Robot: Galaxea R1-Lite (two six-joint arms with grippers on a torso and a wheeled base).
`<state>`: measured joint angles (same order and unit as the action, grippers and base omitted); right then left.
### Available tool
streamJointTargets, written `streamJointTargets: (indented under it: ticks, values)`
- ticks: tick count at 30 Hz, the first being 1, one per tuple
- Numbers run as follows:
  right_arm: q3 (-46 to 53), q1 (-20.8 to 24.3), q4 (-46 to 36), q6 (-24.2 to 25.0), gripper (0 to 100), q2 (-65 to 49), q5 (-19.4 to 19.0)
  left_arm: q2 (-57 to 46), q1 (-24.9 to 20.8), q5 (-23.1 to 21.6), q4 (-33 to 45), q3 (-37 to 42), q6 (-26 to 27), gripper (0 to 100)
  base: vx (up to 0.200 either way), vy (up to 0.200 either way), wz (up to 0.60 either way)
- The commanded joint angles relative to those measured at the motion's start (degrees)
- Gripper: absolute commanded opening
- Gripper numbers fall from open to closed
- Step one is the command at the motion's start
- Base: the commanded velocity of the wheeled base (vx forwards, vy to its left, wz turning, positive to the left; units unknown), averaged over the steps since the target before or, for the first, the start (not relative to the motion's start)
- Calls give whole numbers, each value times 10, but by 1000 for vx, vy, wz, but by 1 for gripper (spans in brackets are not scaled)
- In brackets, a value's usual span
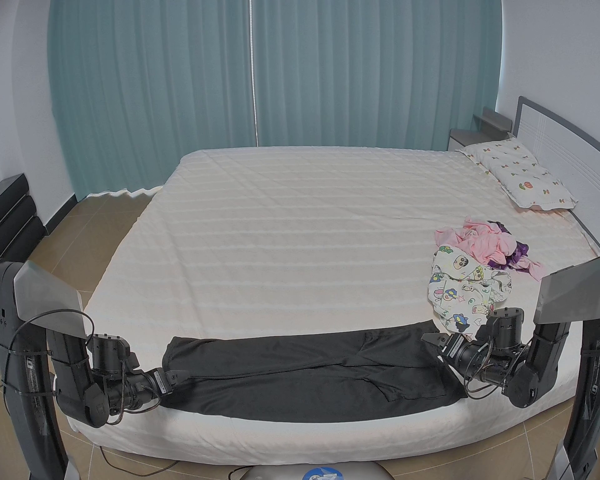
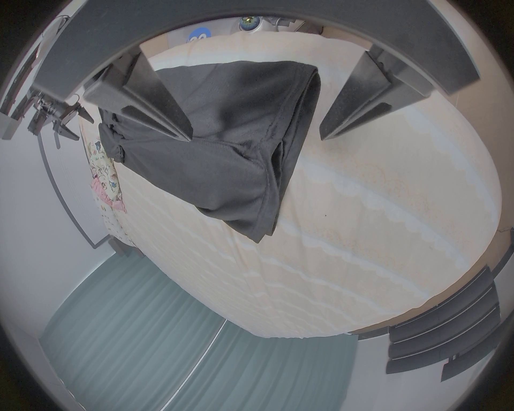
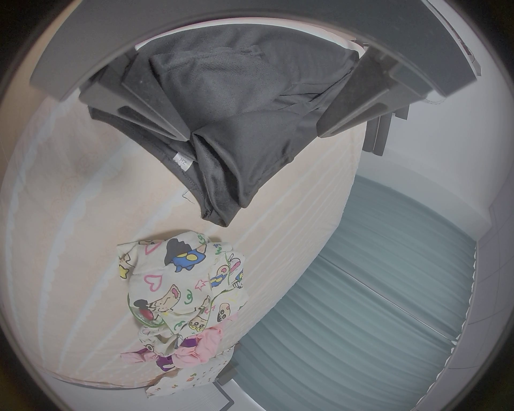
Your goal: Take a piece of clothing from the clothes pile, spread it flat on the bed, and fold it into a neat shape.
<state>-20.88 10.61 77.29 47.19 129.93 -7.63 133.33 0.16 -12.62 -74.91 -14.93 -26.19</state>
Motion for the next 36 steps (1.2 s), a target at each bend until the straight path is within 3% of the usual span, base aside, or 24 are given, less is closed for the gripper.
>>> streamJointTargets:
  ticks: [1,9,16,25,26,36]
  values:
    - [0,2,1,-1,100,11,1,4,0,-4,-3,16,12,100,-200,0,0]
    - [0,5,1,-1,100,13,1,27,-2,-22,-32,28,54,100,0,0,0]
    - [-1,6,1,-1,100,13,0,60,-2,-19,-90,17,50,100,0,0,0]
    - [-2,7,1,-1,100,13,0,75,-10,-14,-91,-10,47,100,0,0,0]
    - [-1,7,1,-1,100,13,0,75,-10,-13,-91,-10,47,0,0,0,0]
    - [1,11,2,-1,100,15,1,72,-9,42,-90,20,47,0,0,0,0]
